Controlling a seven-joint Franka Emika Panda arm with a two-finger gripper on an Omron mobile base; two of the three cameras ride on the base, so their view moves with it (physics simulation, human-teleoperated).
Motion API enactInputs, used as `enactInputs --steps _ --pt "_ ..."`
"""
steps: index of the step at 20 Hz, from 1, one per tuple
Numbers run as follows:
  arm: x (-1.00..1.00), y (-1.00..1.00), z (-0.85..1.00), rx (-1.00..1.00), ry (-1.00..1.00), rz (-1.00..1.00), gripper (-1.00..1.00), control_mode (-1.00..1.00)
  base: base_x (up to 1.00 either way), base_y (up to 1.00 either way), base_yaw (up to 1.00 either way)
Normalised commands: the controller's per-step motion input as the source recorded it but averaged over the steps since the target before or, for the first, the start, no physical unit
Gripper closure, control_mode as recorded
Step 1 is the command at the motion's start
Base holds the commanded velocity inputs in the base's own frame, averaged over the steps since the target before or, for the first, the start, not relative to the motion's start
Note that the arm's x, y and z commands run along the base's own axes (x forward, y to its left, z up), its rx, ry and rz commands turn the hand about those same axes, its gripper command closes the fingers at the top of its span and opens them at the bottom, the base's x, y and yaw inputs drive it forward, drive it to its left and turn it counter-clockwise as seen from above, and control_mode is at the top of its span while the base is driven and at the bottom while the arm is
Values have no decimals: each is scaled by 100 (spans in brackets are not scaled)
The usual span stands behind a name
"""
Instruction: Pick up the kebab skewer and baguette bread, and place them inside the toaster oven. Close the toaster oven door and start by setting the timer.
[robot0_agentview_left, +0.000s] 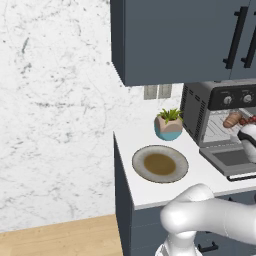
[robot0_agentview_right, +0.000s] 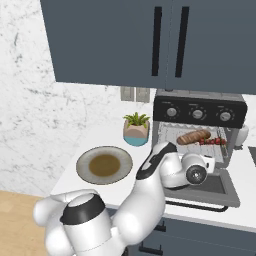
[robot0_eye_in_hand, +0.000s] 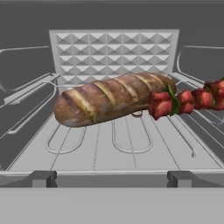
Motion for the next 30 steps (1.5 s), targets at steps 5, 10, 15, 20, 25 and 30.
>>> enactInputs --steps 5,10,15,20,25,30 --pt "16 0 0 0 0 0 -100 -100 0 0 0" --pt "16 0 0 0 0 0 -100 -100 0 0 0" --pt "18 0 0 0 0 0 -100 -100 0 0 0" --pt "17 0 0 0 0 0 -100 -100 0 0 0" --pt "12 0 0 0 0 0 -100 -100 0 0 0" --pt "13 0 0 0 0 0 -100 -100 0 0 0"
